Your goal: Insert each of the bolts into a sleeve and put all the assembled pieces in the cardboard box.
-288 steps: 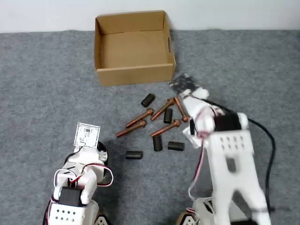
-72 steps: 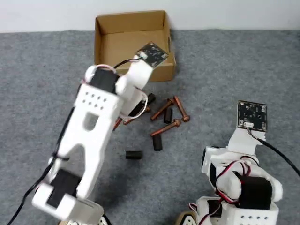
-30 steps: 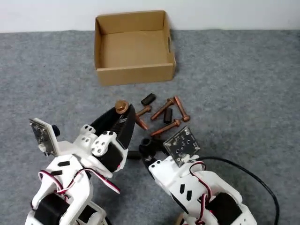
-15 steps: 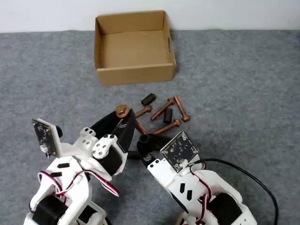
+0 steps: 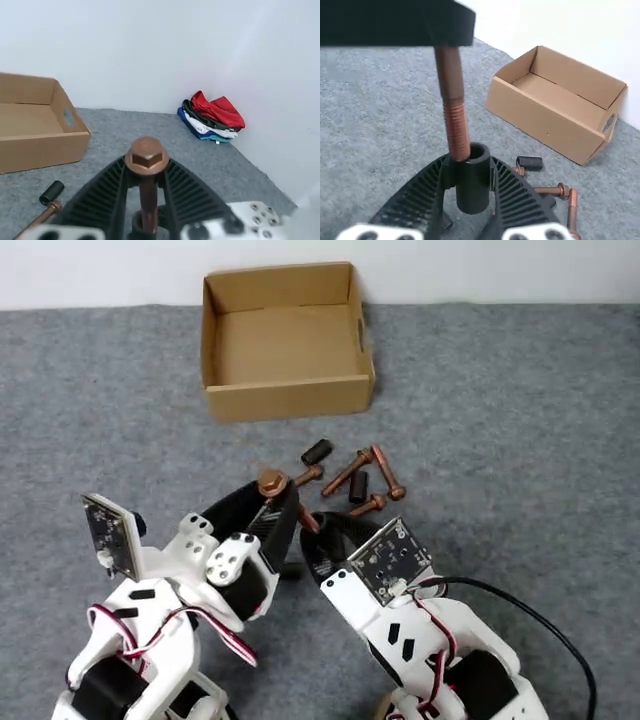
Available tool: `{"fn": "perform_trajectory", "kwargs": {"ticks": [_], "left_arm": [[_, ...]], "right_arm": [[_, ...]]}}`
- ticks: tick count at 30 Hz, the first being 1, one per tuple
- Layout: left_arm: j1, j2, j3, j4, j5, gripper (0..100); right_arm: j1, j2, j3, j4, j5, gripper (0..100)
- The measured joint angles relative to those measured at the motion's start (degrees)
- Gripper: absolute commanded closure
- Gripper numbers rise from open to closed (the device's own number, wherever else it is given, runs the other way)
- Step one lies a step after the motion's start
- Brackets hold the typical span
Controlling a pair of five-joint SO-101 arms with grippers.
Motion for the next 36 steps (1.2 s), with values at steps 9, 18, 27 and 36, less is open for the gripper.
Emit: {"fn": "perform_trajectory", "kwargs": {"ticks": [9,18,27,36], "left_arm": [[-0.18,-0.09,3.43,-5.54,0.00,100],[-1.32,0.35,5.98,-7.12,-1.05,100],[-1.32,0.00,7.03,-7.12,-1.05,100],[5.89,0.35,7.12,3.87,-7.38,98]], "right_arm": [[-0.97,0.00,0.09,0.00,0.53,99.0],[-1.76,-0.09,0.00,-0.18,0.53,99.0],[-1.76,0.00,0.00,-0.18,0.53,99.0],[-1.85,-0.09,0.00,-0.18,0.53,99.0]]}}
